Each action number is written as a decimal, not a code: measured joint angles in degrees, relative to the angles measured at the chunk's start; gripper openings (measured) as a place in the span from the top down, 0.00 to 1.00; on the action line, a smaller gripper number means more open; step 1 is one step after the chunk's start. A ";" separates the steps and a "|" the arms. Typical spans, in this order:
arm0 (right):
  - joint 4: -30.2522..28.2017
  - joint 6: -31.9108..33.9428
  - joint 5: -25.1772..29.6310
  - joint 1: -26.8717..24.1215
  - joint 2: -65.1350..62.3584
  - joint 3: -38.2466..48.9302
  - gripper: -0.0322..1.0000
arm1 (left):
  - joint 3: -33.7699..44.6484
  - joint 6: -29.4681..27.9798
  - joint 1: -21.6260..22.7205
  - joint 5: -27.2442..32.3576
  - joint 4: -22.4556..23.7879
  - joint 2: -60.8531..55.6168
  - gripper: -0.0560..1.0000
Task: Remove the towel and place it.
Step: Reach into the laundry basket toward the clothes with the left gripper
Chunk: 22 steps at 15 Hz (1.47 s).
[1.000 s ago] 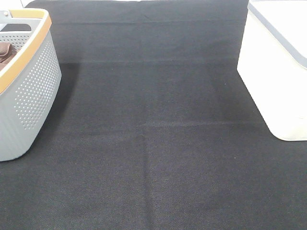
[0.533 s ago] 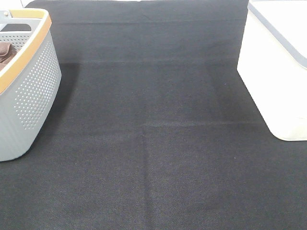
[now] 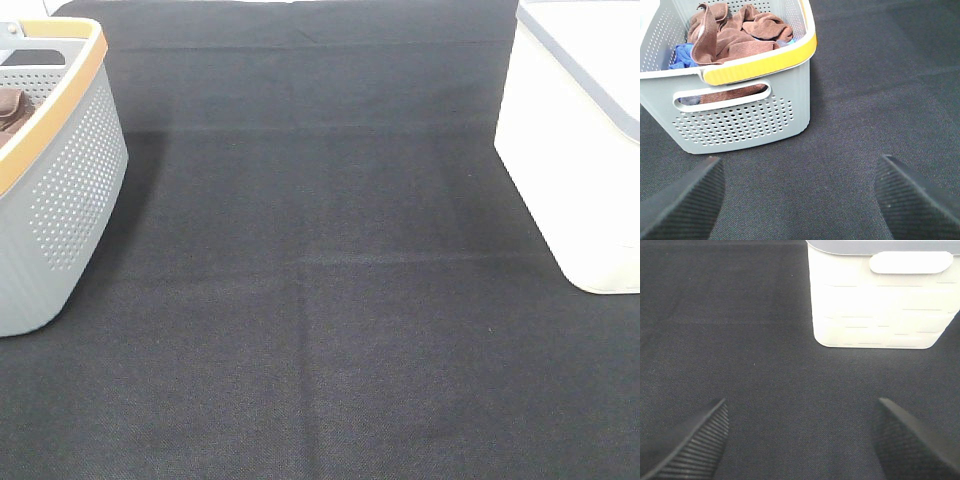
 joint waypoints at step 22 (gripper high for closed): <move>0.00 0.00 0.00 0.00 0.00 0.00 0.25 | 0.00 0.00 0.00 0.00 0.00 0.00 0.20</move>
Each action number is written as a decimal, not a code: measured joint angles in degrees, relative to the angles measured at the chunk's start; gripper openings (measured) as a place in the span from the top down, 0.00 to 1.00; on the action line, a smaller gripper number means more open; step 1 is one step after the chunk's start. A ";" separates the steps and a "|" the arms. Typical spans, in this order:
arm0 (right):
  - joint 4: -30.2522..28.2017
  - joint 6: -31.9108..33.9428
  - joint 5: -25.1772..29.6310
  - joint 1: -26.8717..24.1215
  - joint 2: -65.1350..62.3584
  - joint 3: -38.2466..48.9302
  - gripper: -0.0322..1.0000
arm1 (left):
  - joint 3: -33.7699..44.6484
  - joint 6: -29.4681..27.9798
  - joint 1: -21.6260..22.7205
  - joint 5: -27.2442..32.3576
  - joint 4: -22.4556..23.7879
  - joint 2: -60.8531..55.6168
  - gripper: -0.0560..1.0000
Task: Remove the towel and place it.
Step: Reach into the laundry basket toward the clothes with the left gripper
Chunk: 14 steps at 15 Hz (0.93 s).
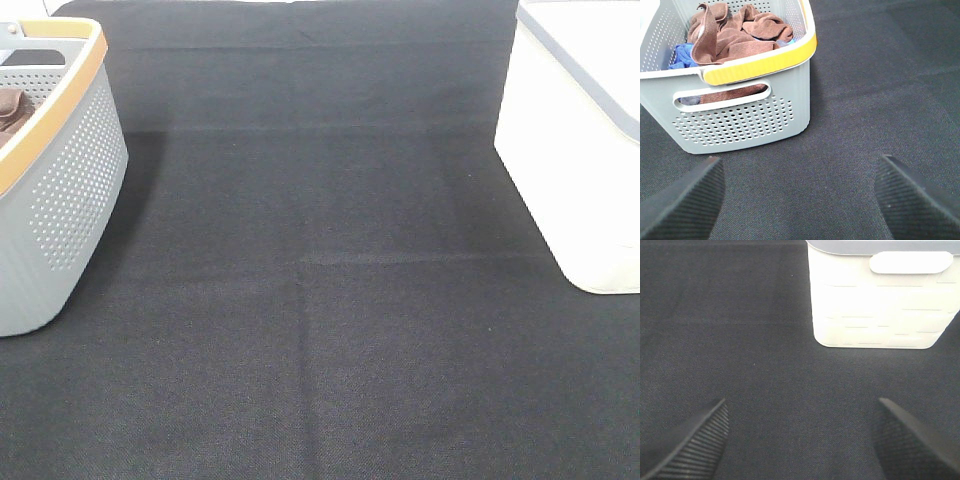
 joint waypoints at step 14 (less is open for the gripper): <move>0.00 0.00 0.00 0.00 0.00 0.00 0.25 | 0.00 0.00 0.00 0.00 0.00 0.00 0.20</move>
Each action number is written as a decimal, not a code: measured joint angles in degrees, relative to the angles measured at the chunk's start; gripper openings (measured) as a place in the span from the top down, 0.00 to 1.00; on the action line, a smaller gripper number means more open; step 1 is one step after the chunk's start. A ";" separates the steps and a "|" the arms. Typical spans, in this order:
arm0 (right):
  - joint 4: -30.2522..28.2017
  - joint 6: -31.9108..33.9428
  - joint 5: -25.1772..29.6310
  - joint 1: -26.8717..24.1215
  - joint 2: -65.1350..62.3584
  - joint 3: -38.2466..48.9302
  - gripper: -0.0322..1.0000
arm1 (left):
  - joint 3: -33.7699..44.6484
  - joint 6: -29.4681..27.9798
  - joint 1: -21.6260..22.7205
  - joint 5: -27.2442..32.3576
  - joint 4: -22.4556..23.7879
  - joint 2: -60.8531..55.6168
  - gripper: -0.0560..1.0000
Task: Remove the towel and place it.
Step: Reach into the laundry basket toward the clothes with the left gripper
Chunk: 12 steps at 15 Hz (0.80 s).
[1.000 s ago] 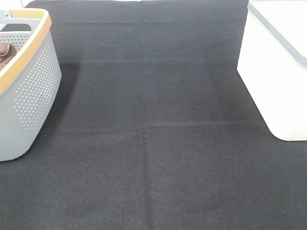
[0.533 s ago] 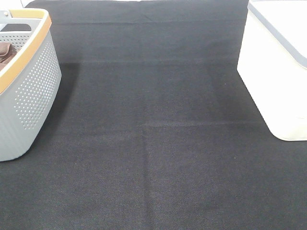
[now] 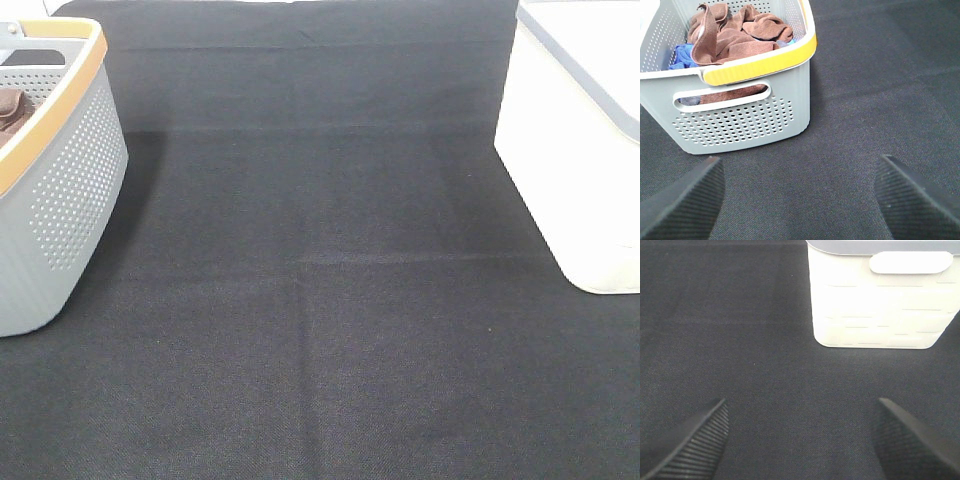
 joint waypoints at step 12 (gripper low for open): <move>0.00 0.00 0.00 0.00 0.00 0.00 0.25 | -0.92 -11.52 0.00 -21.37 6.42 14.61 0.26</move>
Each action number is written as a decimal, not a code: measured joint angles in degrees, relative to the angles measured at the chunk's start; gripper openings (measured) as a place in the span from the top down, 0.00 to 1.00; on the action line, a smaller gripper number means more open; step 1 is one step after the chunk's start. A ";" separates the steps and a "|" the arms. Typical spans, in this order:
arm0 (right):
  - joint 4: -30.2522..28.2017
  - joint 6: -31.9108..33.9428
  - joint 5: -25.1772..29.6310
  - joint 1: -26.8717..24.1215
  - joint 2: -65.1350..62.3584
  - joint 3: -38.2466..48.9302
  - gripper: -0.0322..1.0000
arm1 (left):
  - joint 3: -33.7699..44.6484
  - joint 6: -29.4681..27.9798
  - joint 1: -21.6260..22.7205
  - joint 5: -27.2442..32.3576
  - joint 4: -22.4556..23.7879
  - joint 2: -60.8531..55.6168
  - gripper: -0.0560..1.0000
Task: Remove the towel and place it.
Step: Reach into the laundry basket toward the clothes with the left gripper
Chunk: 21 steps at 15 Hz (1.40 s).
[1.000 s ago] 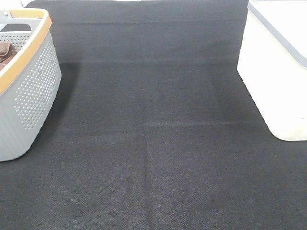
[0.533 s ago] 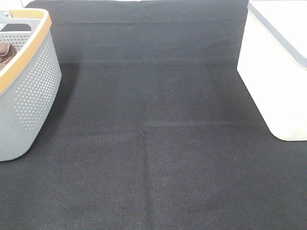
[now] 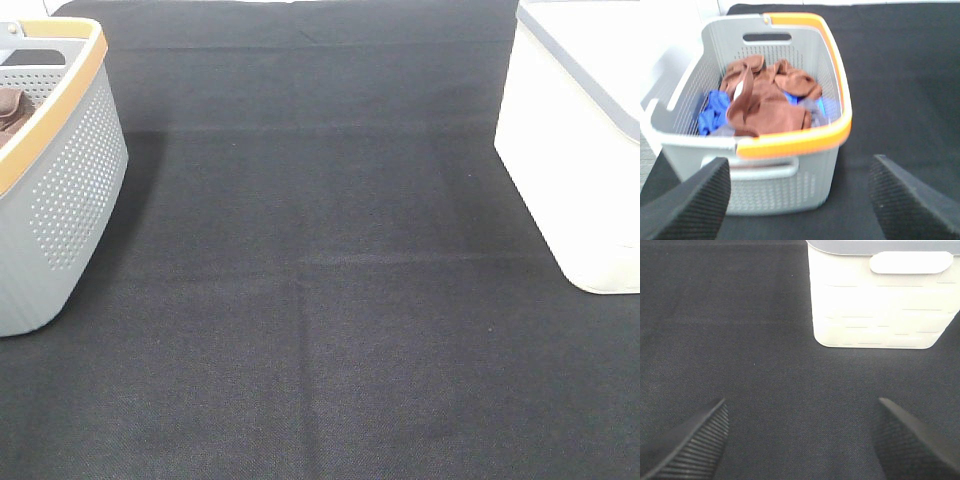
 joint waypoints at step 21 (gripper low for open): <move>0.00 0.00 0.00 0.00 0.00 0.00 0.25 | -54.72 -14.67 0.52 21.49 20.91 83.08 0.29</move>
